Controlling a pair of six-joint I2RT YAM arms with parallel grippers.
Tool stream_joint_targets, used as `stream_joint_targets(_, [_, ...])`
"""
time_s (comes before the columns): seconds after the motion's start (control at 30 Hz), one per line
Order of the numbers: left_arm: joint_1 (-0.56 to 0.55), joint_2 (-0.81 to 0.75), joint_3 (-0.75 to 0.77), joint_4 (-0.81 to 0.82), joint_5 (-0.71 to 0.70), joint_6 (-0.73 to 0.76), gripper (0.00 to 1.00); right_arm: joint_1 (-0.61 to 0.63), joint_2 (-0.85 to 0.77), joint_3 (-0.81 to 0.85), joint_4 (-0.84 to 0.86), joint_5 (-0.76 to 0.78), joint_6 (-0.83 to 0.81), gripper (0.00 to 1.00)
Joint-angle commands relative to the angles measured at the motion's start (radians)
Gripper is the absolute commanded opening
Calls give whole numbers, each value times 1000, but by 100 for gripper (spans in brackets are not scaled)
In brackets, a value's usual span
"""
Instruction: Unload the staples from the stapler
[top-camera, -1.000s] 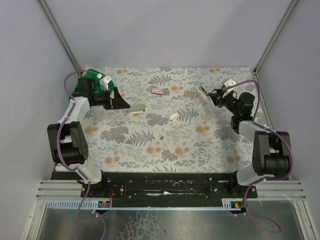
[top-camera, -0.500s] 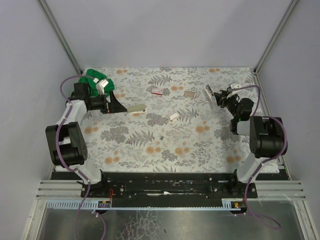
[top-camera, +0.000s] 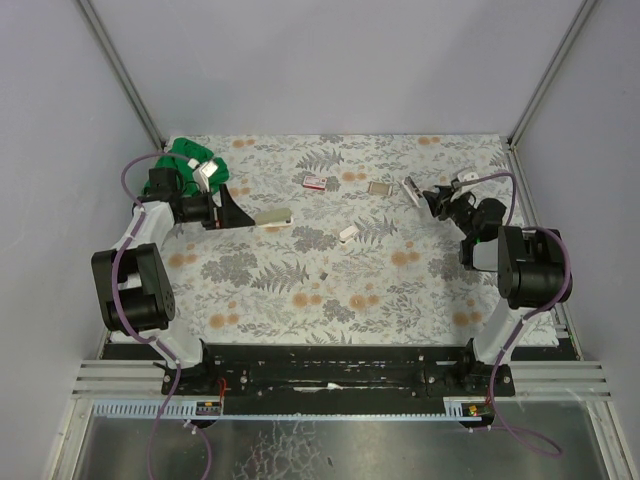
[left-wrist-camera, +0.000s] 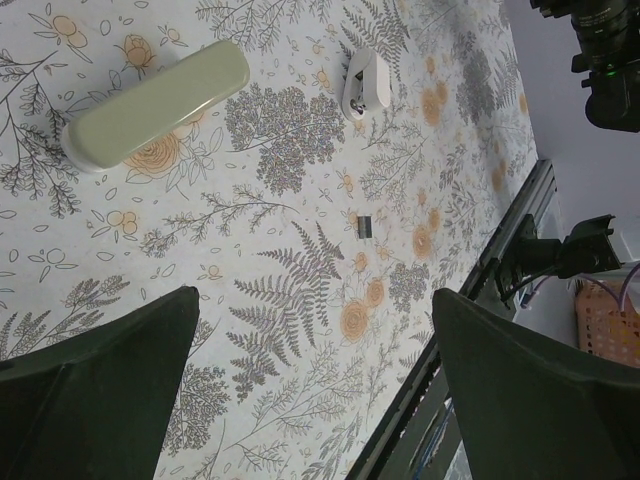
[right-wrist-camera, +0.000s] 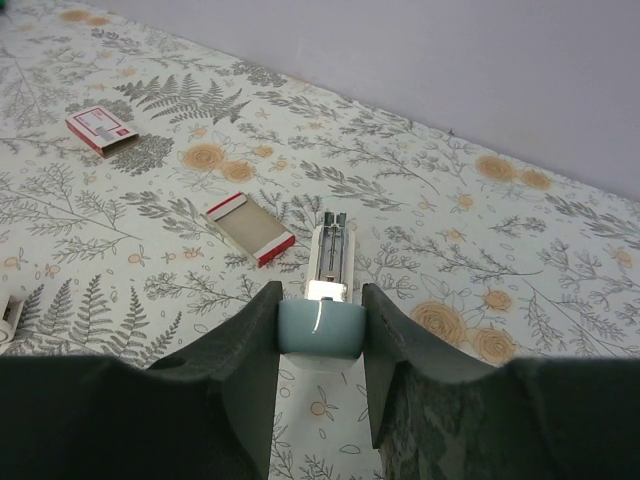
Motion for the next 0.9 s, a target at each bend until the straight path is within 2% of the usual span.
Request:
stream_joint_targets(0.0, [9,-8,-10,20,32,19,100,-11,14,41,113,-113,2,0])
stream_joint_targets(0.2, [9,-7,-13,20,37,20,100,-24,47,65,101,-172,15,0])
stream_joint_targets(0.87, [9,10,-16,20,47,22,100,-33,62,79,24,-124,-50,0])
